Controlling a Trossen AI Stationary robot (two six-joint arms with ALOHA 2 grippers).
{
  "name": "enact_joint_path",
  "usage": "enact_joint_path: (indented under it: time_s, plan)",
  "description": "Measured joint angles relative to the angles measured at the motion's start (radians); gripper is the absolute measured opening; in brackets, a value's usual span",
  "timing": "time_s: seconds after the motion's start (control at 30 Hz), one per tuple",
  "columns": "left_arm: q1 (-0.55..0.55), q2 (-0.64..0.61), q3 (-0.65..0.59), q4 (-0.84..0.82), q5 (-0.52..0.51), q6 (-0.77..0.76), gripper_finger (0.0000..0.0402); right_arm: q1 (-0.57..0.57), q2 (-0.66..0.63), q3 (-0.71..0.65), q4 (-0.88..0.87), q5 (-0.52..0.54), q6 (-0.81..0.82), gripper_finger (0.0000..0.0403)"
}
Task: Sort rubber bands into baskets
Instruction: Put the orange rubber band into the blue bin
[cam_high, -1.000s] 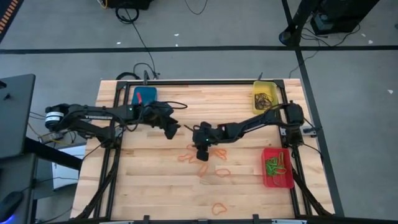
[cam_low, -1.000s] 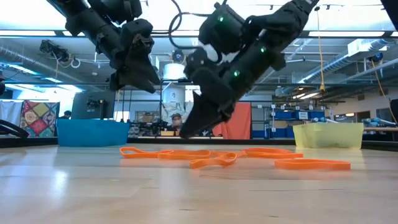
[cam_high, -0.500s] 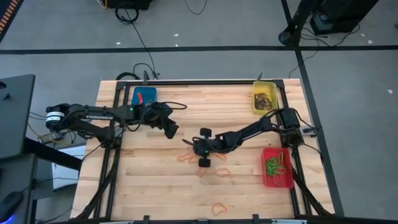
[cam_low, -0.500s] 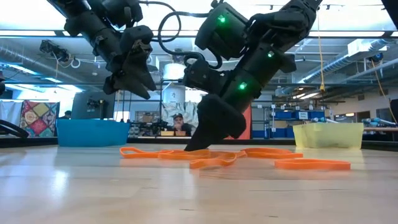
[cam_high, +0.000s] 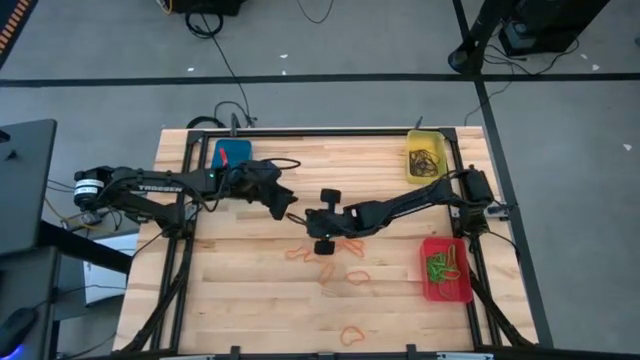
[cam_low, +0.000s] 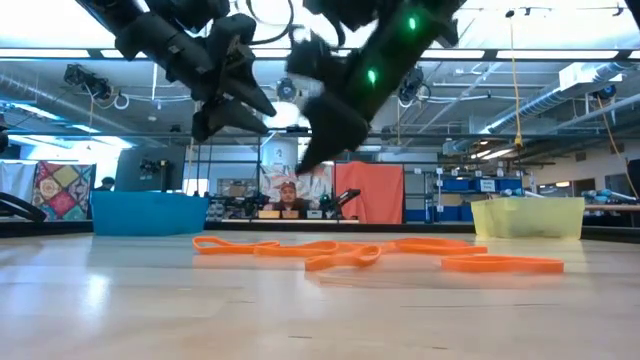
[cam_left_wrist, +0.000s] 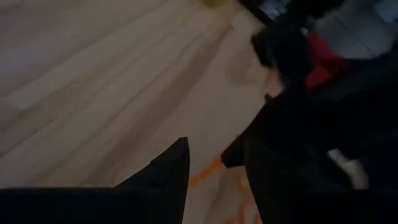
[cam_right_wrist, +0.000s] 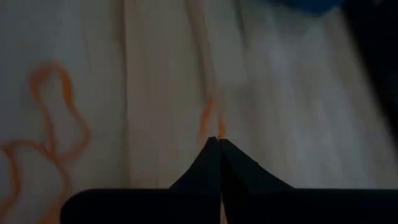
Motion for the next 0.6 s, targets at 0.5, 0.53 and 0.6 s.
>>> enact_joint_path:
  time_s: [0.5,0.53,0.6]
  plan:
    - [0.041,0.001,0.000,-0.018,0.027,0.106,0.0157,-0.034,-0.020,0.180,-0.025,0.092,-0.167,0.0002]
    - [0.043,0.001,0.000,-0.019,0.025,0.131,0.0157,-0.034,-0.021,0.187,-0.025,0.092,-0.175,0.0002]
    - [0.045,0.001,0.000,-0.018,0.026,0.168,0.0157,-0.034,-0.021,0.193,-0.030,0.092,-0.184,0.0002]
